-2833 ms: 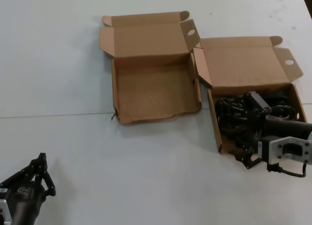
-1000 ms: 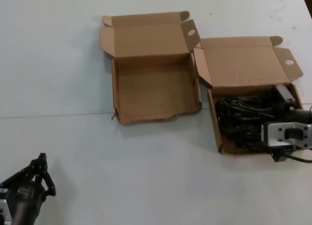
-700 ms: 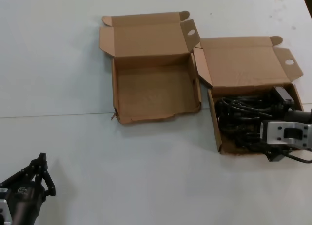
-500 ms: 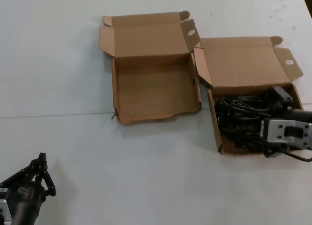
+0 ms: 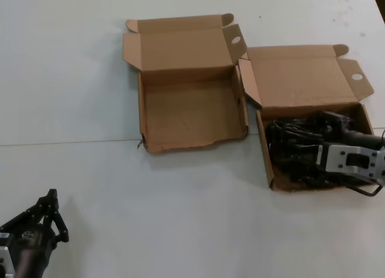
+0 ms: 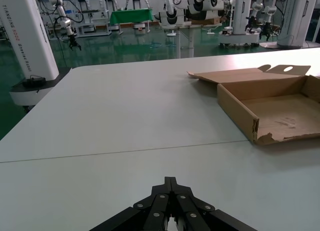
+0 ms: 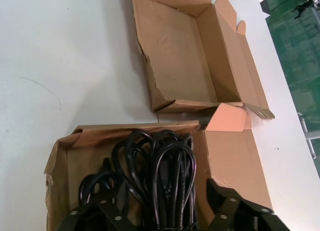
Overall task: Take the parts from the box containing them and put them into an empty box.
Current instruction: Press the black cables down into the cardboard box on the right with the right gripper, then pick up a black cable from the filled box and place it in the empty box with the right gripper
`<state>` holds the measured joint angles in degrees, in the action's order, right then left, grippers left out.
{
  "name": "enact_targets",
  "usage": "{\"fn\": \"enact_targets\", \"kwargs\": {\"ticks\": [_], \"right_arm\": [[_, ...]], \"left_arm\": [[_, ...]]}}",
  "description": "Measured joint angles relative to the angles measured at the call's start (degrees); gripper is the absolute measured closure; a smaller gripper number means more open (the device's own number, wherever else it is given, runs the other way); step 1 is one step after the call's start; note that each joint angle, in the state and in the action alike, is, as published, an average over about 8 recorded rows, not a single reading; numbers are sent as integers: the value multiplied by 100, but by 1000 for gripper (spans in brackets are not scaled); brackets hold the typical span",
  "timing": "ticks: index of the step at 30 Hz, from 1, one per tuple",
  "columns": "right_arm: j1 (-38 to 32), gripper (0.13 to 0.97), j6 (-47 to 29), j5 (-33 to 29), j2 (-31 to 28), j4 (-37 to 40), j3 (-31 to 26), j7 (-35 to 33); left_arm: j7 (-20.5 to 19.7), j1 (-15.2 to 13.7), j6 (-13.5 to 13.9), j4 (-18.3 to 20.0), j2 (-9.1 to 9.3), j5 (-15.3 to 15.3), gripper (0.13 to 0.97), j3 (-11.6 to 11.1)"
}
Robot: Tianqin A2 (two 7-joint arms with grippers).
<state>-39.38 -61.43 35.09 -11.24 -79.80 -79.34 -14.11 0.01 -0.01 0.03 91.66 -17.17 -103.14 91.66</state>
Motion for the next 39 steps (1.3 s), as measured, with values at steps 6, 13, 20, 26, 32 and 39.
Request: {"fn": "enact_targets", "kwargs": {"ticks": [6, 13, 20, 26, 32, 39], "right_arm": [[-35, 562, 334, 299, -170, 323, -215, 0], [-109, 693, 716, 520, -340, 616, -446, 0], [-143, 785, 874, 638, -463, 645, -618, 0], [-93, 857, 792, 671, -556, 407, -673, 0], [2, 908, 582, 693, -654, -32, -616, 0], [80, 911, 349, 845, -722, -648, -508, 0]], "left_arm": [[0, 0, 0, 0, 0, 0, 941, 0], [0, 0, 0, 0, 0, 0, 941, 0], [0, 0, 0, 0, 0, 0, 941, 0], [0, 0, 0, 0, 0, 0, 941, 0], [0, 0, 0, 0, 0, 0, 941, 0], [0, 0, 0, 0, 0, 0, 941, 0]]}}
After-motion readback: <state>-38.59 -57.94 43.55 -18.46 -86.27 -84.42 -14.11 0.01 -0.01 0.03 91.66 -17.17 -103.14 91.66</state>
